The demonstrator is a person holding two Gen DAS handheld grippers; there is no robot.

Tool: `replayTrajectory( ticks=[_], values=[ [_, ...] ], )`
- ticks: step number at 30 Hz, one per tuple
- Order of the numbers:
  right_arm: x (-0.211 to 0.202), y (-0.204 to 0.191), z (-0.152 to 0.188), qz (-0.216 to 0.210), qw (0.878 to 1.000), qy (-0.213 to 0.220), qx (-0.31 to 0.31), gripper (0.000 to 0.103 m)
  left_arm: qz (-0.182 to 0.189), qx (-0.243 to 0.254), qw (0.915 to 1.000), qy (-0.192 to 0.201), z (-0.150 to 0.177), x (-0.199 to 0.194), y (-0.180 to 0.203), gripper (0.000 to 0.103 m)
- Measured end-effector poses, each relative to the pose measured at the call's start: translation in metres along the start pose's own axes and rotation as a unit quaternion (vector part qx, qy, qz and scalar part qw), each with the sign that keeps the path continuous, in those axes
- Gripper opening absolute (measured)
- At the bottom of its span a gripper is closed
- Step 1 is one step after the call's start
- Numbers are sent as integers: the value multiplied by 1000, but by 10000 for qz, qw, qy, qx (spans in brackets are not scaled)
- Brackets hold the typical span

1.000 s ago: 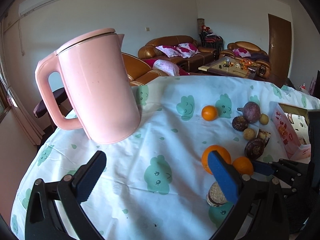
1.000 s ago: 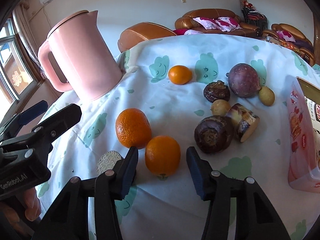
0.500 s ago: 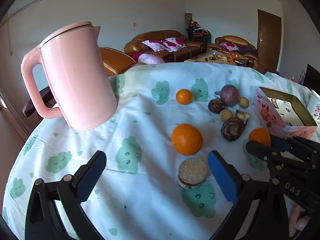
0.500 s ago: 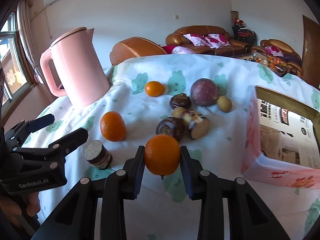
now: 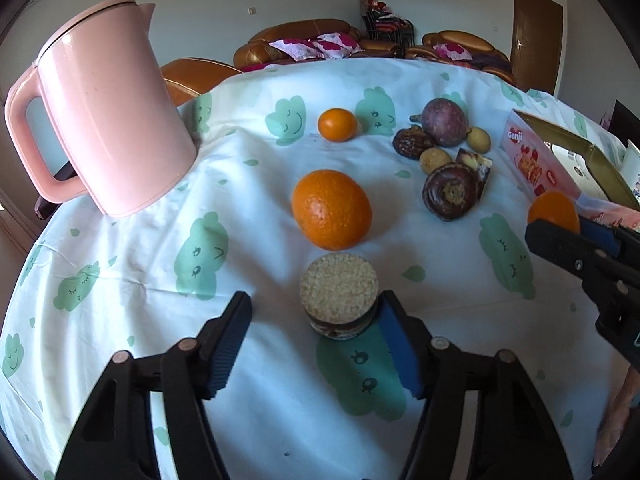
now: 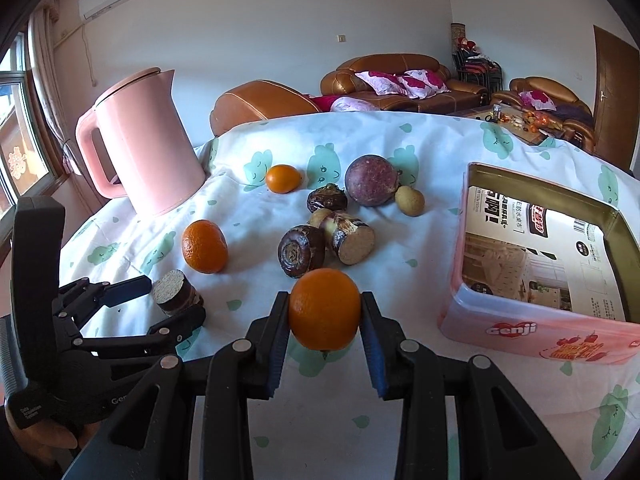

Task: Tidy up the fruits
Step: 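Grasp the round sesame-topped jar with the left tool while the right tool holds the orange, then lower the orange into the pink tin with the right tool while the left tool drops the jar in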

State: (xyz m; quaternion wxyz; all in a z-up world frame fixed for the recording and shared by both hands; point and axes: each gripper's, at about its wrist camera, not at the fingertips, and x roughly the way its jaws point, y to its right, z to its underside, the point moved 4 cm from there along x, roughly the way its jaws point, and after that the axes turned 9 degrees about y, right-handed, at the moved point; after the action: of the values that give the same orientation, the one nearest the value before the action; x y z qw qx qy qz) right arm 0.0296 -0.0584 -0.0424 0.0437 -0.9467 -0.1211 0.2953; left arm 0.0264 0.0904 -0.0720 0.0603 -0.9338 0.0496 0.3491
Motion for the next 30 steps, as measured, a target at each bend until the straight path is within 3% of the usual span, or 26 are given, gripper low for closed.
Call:
replayTrajectory(
  ticks=[1,3,7,10,14,18,24,30],
  values=[
    [0,0,1,-8,10000,-11,0,36,41,43,10000,18,0,-1,2,49],
    [-1,0,1,-13,10000,-9,0,36,-30,175,9998,45,-1,-2,7,38],
    [-9,2,-3,14,9999,140,-11,36,-76,183,9996,182,-4,-9,10,37],
    [-18,7,-8,27,9995,322,19,36,164,-90,9981,595,-12,-25,12,37],
    [-31,22,-18,142,9982,579,55,36,32,40,9937,1116,-30,-45,30,37],
    [-45,47,-26,376,9961,790,117,36,220,78,9898,1405,-49,-56,54,37],
    [-60,109,-32,896,9910,924,375,36,595,386,9844,1608,-71,-57,108,38],
    [-66,170,-28,1455,9851,792,461,36,929,615,9832,1444,-87,-35,166,38]
  ],
)
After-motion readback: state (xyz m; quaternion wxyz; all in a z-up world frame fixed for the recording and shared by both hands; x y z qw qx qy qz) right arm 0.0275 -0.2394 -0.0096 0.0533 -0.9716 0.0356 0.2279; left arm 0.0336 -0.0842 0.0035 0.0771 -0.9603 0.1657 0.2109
